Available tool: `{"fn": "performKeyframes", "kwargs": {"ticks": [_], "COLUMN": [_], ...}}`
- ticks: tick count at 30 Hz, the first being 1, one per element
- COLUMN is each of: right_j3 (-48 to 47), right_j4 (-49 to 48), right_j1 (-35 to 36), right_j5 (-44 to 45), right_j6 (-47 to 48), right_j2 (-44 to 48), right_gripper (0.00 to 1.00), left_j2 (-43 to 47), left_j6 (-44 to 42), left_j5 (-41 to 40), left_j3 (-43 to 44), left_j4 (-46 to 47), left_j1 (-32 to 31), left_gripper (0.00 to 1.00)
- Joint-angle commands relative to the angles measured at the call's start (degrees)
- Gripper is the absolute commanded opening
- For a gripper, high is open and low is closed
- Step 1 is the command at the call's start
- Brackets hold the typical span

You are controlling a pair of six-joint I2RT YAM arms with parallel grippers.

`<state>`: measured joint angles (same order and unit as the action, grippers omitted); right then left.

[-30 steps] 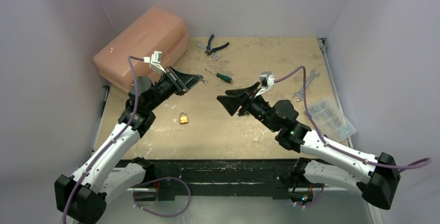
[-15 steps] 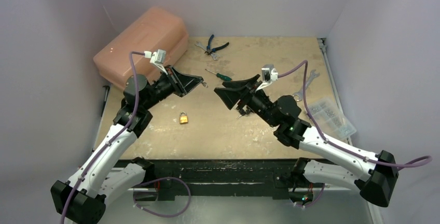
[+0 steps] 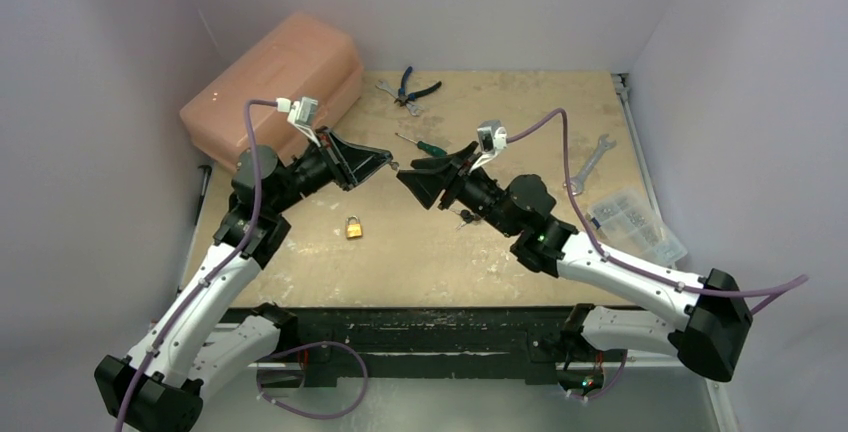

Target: Unlock with the key

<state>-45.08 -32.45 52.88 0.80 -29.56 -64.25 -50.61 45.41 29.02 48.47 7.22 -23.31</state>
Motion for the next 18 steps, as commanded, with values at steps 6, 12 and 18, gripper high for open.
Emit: {"fn": "performKeyframes", "kwargs": {"ticks": [6, 12, 18], "right_j3": [-4.2, -4.5, -4.3], "right_j4": [-4.1, -4.6, -5.6], "right_j1": [-0.1, -0.1, 0.0], "right_j5": [-2.2, -3.2, -3.8], "right_j6": [-0.5, -1.2, -1.9], "right_j2": [-1.5, -2.1, -2.5], "right_gripper": [0.5, 0.44, 0.37], "left_j2": [1.6, 2.0, 2.2], "left_j6": [0.0, 0.6, 1.0], "left_j5": [1.9, 2.0, 2.3], "left_j3": [2.6, 2.2, 1.8], "left_j4": [2.9, 3.5, 4.1], "left_j1": [0.0, 0.0, 0.0], "left_gripper": [0.0, 0.0, 0.0]}}
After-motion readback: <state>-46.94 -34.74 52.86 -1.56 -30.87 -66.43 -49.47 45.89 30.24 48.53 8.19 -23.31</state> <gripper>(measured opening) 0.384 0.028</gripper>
